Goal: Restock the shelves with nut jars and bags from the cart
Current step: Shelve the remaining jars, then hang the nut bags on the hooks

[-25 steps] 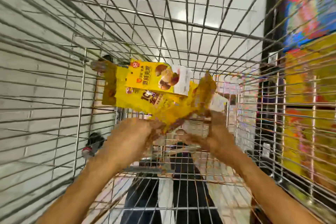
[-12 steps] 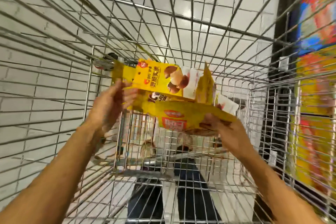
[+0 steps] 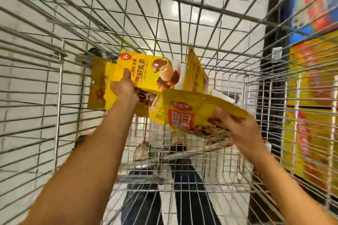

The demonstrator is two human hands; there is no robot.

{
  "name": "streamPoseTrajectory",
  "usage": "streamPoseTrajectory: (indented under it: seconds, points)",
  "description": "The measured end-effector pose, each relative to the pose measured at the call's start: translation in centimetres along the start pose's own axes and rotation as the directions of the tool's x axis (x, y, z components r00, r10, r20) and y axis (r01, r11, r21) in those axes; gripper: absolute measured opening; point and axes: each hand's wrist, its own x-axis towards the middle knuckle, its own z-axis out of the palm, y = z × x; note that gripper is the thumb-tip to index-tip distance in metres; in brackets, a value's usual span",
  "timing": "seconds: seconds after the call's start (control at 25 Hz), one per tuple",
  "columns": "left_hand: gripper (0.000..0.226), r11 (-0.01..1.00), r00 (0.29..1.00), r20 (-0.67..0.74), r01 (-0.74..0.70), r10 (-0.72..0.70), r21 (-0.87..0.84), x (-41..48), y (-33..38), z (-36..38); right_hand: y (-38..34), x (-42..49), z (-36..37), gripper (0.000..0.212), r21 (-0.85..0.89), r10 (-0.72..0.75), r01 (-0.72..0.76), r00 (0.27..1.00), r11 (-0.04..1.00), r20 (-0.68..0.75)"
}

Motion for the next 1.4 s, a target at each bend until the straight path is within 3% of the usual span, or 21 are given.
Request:
streamPoseTrajectory:
  seconds: [0.12,0.24,0.32,0.44,0.56,0.64,0.68,0.76,0.84,0.96,1.08,1.4]
  points:
    - [0.039,0.906,0.936,-0.031,-0.331,0.351,0.264,-3.9,2.6,-1.6,-2.9,-1.8,-0.2,0.013,-0.013,-0.094,0.094,0.995,0.996,-0.042]
    - [0.026,0.622,0.753,0.281,-0.653,0.595,0.432,-10.6,5.6,-3.6,-7.3,-5.8,-0.4,0.023,-0.012,-0.213,0.212,0.973,0.977,-0.089]
    - [0.020,0.456,0.626,0.469,-0.778,0.623,0.432,-16.3,8.2,-5.3,-10.5,-10.5,-0.7,0.018,0.004,-0.304,0.310,0.934,0.951,-0.190]
    - [0.011,0.247,0.424,0.553,-0.897,0.717,0.368,-24.5,13.8,-7.4,-13.7,-18.7,-1.3,0.028,0.034,-0.401,0.446,0.834,0.895,-0.378]
    - [0.017,0.163,0.211,0.658,-0.977,0.722,0.135,-33.2,18.3,-7.6,-16.3,-26.3,-2.7,0.029,0.014,-0.415,0.523,0.692,0.852,-0.590]
    - [0.021,0.184,0.074,0.768,-0.981,0.636,-0.057,-39.4,18.9,-7.3,-17.2,-31.4,-3.9,0.031,0.024,-0.384,0.561,0.596,0.827,-0.705]
    - [0.023,0.244,0.027,0.816,-0.959,0.578,-0.141,-42.4,18.5,-7.1,-17.5,-34.1,-4.5,0.032,0.027,-0.366,0.582,0.547,0.813,-0.753]
    - [0.021,0.409,-0.018,0.887,-0.883,0.461,-0.230,-47.8,16.8,-6.7,-17.2,-39.3,-6.0,0.031,-0.004,-0.340,0.613,0.432,0.790,-0.836]
    - [0.019,0.509,-0.087,0.924,-0.813,0.371,-0.281,-52.5,14.7,-6.4,-16.6,-44.1,-7.5,0.039,-0.078,-0.320,0.596,0.312,0.799,-0.895]
    - [0.017,0.539,-0.260,0.933,-0.762,0.251,-0.358,-60.2,9.7,-7.4,-13.8,-52.6,-10.2,0.035,-0.155,-0.260,0.583,0.099,0.798,-0.961]
    - [0.015,0.570,-0.367,0.913,-0.718,0.178,-0.400,-66.6,3.7,-9.7,-9.6,-61.2,-11.7,0.029,-0.204,-0.195,0.568,-0.078,0.797,-0.978]
    - [0.017,0.686,-0.570,0.821,-0.608,-0.027,-0.399,-79.3,-15.6,-20.4,2.7,-81.8,-14.6,0.030,-0.229,-0.071,0.496,-0.316,0.837,-0.946]
